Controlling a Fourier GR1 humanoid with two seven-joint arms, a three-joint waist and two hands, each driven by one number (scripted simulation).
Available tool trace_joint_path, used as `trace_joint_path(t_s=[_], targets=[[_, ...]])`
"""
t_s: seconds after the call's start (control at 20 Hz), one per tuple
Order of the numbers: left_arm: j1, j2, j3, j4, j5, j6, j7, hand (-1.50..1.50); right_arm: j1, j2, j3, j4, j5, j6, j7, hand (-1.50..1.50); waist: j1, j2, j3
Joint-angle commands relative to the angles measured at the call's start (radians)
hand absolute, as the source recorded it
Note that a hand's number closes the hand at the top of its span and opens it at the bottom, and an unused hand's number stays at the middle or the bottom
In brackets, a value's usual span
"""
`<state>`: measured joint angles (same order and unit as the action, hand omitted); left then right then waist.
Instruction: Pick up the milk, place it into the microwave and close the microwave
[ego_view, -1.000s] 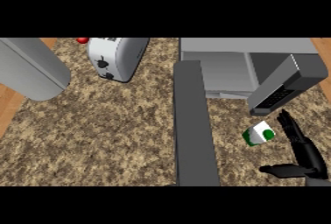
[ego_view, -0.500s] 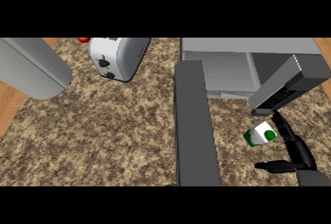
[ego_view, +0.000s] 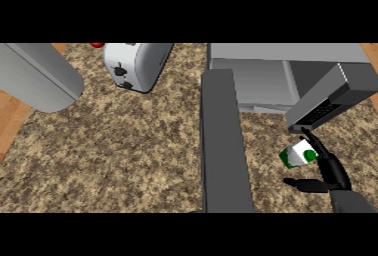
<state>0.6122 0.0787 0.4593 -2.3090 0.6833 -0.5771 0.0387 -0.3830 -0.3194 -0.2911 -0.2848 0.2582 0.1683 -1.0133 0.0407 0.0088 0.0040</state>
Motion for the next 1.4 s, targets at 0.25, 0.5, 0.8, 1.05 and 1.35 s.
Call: trace_joint_path(t_s=[0.25,0.5,0.8,1.05,1.35], targets=[[-0.005,0.023,0.025,-0.003,0.063,-0.021,-0.004,-1.50,-0.033,0.017,0.040,0.051,0.025,0.118,-0.127,1.50,0.004,0.002,0.002],[0.019,0.013,0.019,-0.038,0.084,-0.017,0.004,-1.50,-0.034,0.037,0.031,0.030,0.006,0.096,-0.169,1.50,0.003,0.001,0.002],[0.024,0.004,-0.002,-0.041,0.072,-0.024,0.012,-1.50,-0.086,0.108,0.014,0.018,-0.035,0.074,-0.127,1.50,0.005,0.001,0.002],[0.063,0.033,0.037,-0.079,0.156,-0.010,0.047,-1.50,-0.053,0.216,-0.030,0.001,-0.078,-0.105,-0.137,1.50,-0.011,-0.005,-0.001],[0.083,0.019,0.065,-0.017,0.153,-0.086,0.025,-1.50,-0.129,0.173,-0.022,0.004,-0.059,-0.121,-0.084,1.50,-0.010,-0.005,-0.002]])
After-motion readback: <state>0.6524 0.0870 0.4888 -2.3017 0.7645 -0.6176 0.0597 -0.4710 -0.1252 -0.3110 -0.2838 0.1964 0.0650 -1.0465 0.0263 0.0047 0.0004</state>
